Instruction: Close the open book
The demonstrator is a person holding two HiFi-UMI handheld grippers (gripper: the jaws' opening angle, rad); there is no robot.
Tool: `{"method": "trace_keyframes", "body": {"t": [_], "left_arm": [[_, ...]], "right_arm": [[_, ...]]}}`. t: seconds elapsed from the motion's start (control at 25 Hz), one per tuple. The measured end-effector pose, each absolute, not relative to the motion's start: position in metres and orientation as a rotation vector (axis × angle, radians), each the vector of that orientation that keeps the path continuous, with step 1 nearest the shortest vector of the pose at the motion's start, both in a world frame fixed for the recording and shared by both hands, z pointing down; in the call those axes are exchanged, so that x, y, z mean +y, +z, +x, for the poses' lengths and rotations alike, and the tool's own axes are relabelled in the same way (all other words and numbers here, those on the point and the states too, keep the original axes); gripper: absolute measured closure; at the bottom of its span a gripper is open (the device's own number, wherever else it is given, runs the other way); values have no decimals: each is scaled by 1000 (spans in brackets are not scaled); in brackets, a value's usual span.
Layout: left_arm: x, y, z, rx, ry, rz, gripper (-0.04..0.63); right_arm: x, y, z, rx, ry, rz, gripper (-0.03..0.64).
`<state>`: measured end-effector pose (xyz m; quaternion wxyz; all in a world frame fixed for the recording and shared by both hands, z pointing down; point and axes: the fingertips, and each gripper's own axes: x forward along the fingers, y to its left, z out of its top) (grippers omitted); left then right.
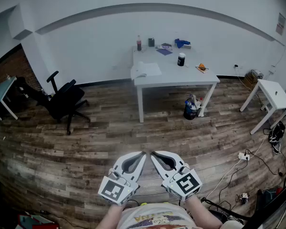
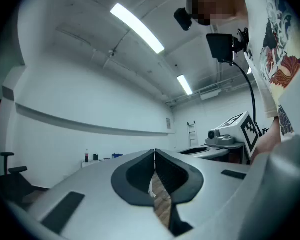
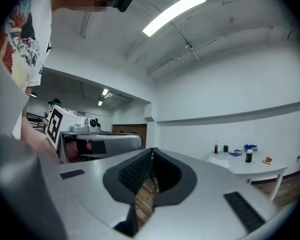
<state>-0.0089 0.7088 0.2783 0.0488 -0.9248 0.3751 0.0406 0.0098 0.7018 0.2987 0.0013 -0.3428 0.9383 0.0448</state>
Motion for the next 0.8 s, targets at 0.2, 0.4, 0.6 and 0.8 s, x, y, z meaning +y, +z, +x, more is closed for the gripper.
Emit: {"method": "trace_keyframes", "body": {"t": [0.2,0.4,0.6,0.8], "left_arm": [[710,281,-10,1143,94,-2819,583],[713,279,-12,1137,98,-2824,583],[715,285,-17,1142,88,-2834,583],[713,288,-24,1142,86,-2847,583]], "right_arm": [[704,296,10,2931,108,-1082,591],[710,293,10,2897,-2,-1054,589],[712,299,8,2911,7,-1077,589],[710,304,3,2914,-11,-1100,589]]}}
